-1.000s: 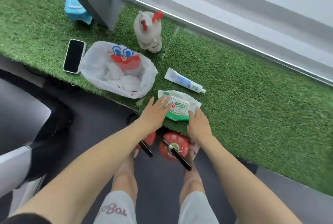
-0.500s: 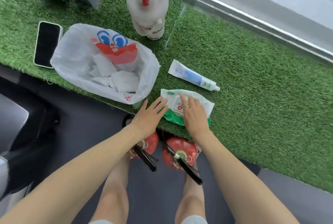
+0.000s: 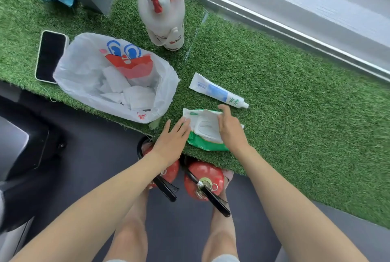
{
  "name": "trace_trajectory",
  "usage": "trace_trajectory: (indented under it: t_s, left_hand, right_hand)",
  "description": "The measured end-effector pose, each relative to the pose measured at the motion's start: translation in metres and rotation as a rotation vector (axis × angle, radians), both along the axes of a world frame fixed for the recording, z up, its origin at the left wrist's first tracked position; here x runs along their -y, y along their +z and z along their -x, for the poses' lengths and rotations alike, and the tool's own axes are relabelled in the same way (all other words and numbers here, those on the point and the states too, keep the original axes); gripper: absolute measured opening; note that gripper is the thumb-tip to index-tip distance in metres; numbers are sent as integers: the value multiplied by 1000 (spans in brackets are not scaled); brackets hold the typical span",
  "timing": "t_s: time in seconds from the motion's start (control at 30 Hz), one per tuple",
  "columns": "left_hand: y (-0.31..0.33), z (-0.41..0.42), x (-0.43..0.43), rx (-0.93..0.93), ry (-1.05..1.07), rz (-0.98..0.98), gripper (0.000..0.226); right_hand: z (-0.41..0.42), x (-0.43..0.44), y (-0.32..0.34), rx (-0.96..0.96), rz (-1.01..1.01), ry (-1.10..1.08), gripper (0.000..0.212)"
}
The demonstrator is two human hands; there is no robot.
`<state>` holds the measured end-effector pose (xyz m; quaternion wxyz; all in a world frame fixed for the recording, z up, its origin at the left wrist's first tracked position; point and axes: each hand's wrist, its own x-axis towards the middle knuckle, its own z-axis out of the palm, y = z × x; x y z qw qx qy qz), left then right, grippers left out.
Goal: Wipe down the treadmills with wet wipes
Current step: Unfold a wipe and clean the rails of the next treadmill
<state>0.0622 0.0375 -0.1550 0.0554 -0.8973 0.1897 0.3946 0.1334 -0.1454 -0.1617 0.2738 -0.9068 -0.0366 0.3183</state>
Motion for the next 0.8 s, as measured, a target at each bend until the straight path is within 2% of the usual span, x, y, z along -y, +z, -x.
trace_trajectory:
  t_s: [0.07, 0.13, 0.2, 0.27, 0.4, 0.53, 0.6, 0.67, 0.8]
  left_hand:
    - [-2, 2, 2, 13, 13, -6, 69]
    - [-1, 4, 4, 29, 30, -13, 70]
    - [-1, 4, 8, 54, 83, 3, 70]
    - [-1, 3, 13, 105, 133, 32, 63]
    - [-5, -4, 23, 333, 187, 220, 34]
    - [-9, -28, 34, 318, 45, 371, 30]
    - [-10, -37, 43, 243, -23, 349, 29]
    - [-14, -44, 55, 173, -77, 227, 28]
    - [-16, -49, 75, 148, -135, 88, 26]
  right_hand:
    - [-6, 0, -1, 28, 13, -145, 29]
    - [-8, 4, -1, 130, 153, -215, 21]
    - [-6, 8, 1, 172, 235, -296, 24]
    - [-1, 9, -1, 106, 186, -355, 31]
    - [15, 4, -2, 45, 42, -271, 25]
    - [25, 1, -5, 21, 55, -214, 27]
    - [30, 2, -8, 27, 129, -182, 33]
    - [36, 5, -12, 45, 198, -142, 42]
    - [47, 11, -20, 45, 217, -83, 55]
